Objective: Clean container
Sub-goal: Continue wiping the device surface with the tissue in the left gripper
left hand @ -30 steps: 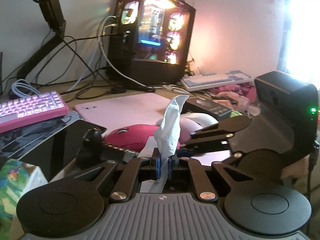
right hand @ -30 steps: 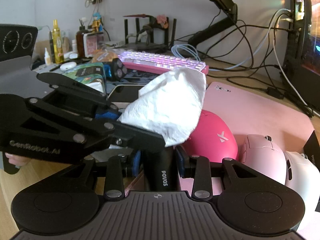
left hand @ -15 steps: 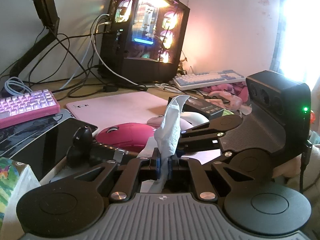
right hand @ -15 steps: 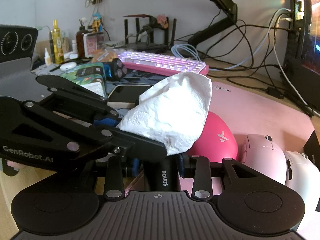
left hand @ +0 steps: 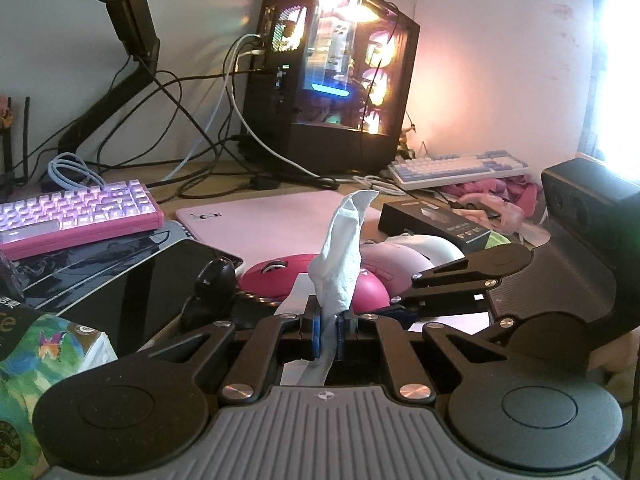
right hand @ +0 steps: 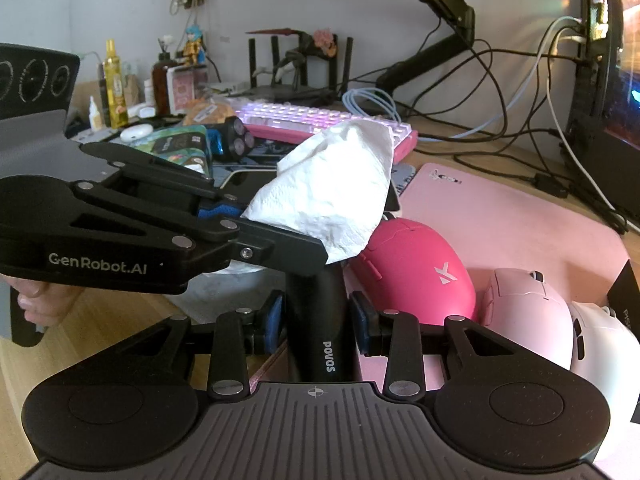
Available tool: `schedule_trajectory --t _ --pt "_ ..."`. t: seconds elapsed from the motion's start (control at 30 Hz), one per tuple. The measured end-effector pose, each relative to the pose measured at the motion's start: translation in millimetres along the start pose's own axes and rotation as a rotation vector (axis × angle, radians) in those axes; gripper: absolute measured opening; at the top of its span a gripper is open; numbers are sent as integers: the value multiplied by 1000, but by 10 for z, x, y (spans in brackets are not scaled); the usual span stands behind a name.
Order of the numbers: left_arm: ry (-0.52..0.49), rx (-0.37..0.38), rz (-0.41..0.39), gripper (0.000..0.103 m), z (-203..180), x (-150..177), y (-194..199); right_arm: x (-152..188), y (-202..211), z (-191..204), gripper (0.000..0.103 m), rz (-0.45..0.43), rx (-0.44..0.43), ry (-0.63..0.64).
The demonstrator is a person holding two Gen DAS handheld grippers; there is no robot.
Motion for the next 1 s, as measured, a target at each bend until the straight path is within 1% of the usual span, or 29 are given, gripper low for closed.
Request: schedule_trajectory --t 0.23,0.37,0.43,0.63,0.7,1.0 --pt "-31 54 8 11 -92 19 -6 0 0 4 39 0 0 0" --pt "-45 105 15 11 -161 40 -16 0 1 2 39 0 1 0" --pt "-53 118 18 11 -187 49 -20 1 2 1 39 0 1 0" --pt "-46 155 25 11 -186 68 -31 2 2 4 39 0 2 1" --pt "-47 144 23 11 -186 67 -31 2 3 0 39 0 3 2" --pt "-17 31 5 11 -61 28 -16 -1 3 -12 39 0 3 2"
Point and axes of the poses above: each gripper's, at about its wrist camera, not at the fingertips, and y roughly against the way its jaws point, z to its left, x to its underside, the point moved 8 cm from there along -y, roughly the way its jaws point, and after that the axes turned 15 degrees about z, right-handed, at the moved point
